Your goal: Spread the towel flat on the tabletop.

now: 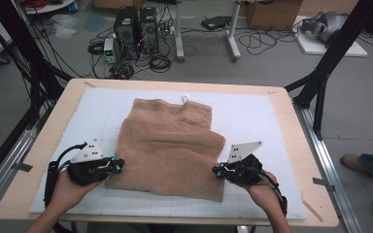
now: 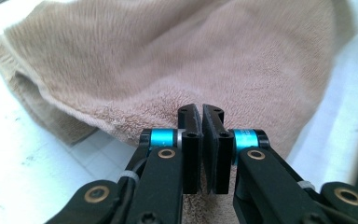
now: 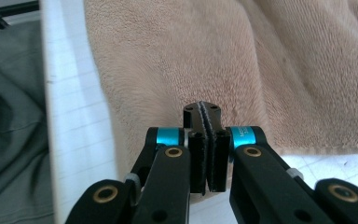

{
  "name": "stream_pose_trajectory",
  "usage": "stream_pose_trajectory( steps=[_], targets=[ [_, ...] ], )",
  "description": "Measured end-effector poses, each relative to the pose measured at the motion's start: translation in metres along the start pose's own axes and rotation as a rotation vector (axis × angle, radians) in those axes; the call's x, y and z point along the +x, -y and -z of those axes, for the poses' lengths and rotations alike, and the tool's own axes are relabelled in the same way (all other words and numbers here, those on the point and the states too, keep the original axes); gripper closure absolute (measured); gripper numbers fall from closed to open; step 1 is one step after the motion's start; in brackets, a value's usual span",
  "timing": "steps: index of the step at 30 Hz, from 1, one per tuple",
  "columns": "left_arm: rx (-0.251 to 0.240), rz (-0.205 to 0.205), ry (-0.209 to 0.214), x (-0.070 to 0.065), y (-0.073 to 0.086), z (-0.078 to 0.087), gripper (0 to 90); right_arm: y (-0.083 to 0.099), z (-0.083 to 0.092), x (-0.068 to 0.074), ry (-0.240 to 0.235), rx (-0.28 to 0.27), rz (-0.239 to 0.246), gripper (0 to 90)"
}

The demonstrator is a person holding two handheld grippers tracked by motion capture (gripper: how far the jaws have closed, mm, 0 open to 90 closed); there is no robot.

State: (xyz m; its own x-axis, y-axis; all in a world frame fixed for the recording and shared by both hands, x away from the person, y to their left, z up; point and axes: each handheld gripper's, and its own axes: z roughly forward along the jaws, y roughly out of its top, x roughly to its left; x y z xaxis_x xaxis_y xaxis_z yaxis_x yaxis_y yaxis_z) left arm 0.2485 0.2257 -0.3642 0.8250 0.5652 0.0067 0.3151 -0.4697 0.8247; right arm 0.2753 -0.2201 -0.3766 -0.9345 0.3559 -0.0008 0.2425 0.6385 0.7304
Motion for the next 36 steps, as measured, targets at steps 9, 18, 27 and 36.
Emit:
stream_pose_trajectory(
  steps=[9,18,27,36],
  targets=[
    [0.04,0.006,0.007,0.011,0.003,-0.023,61.0,-0.003,-0.014,-0.013,-0.015,0.023,-0.022,66.5],
    [0.185,0.016,-0.024,0.025,0.031,-0.084,66.3,0.014,-0.069,-0.026,-0.019,0.114,-0.08,83.2],
    [0.142,0.026,0.011,0.013,0.032,-0.067,86.0,0.014,-0.058,-0.015,-0.082,0.112,-0.06,87.7],
    [0.087,0.008,0.02,0.009,0.02,-0.05,64.7,0.009,-0.025,-0.005,-0.033,0.046,-0.046,73.6]
  ],
)
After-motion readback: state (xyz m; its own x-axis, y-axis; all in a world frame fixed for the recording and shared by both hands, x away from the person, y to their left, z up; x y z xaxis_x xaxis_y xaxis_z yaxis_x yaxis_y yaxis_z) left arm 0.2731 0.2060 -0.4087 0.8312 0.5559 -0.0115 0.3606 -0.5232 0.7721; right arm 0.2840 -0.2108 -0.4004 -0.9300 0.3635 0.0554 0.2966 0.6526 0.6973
